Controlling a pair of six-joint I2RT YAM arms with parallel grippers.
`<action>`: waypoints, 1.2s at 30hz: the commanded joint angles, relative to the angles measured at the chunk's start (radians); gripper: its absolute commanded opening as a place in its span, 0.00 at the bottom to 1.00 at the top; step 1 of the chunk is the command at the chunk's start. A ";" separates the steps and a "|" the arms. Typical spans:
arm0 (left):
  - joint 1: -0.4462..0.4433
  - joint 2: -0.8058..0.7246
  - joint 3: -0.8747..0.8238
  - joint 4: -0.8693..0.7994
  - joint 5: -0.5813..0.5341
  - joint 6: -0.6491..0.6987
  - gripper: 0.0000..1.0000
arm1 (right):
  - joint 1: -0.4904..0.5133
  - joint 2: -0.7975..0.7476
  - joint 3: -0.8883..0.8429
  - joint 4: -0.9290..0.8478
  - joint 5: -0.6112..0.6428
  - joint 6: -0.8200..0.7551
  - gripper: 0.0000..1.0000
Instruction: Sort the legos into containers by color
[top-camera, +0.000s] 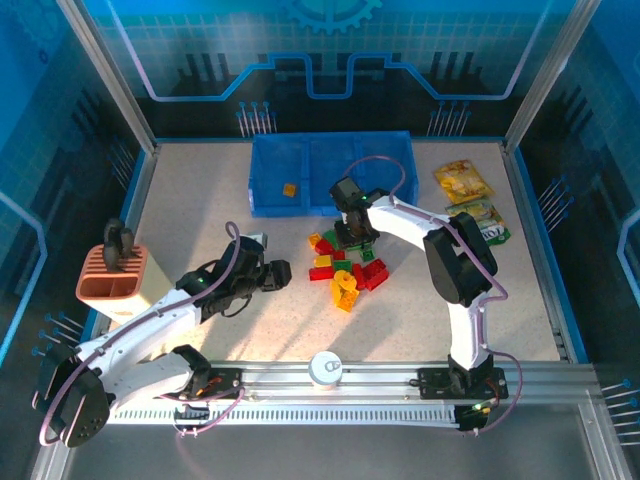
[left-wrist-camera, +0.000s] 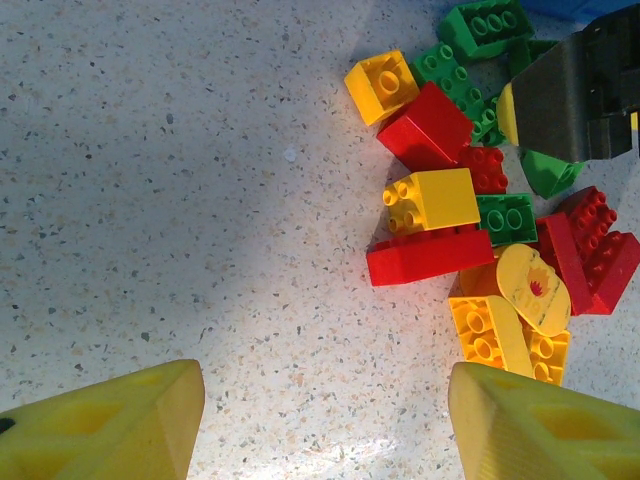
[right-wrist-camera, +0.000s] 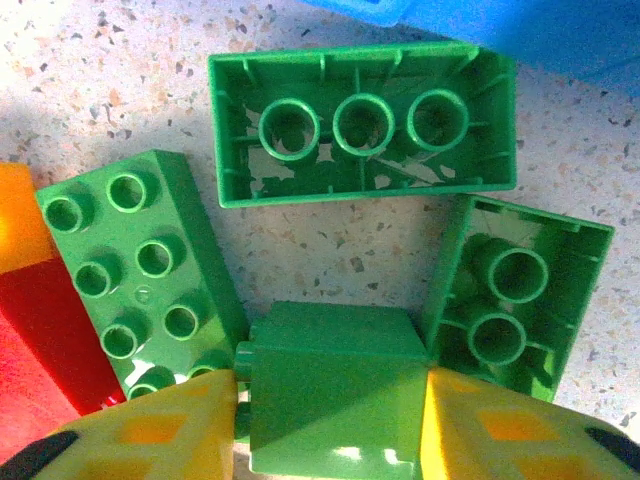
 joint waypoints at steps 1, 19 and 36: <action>-0.007 -0.017 -0.007 -0.030 -0.021 -0.004 0.67 | 0.014 -0.004 0.000 -0.028 0.002 0.004 0.43; -0.006 -0.135 0.021 -0.096 -0.075 0.009 0.67 | 0.029 -0.157 0.081 -0.057 -0.004 -0.010 0.41; -0.006 -0.343 0.024 -0.175 -0.090 0.003 0.67 | -0.086 0.266 0.727 -0.226 -0.083 -0.059 0.41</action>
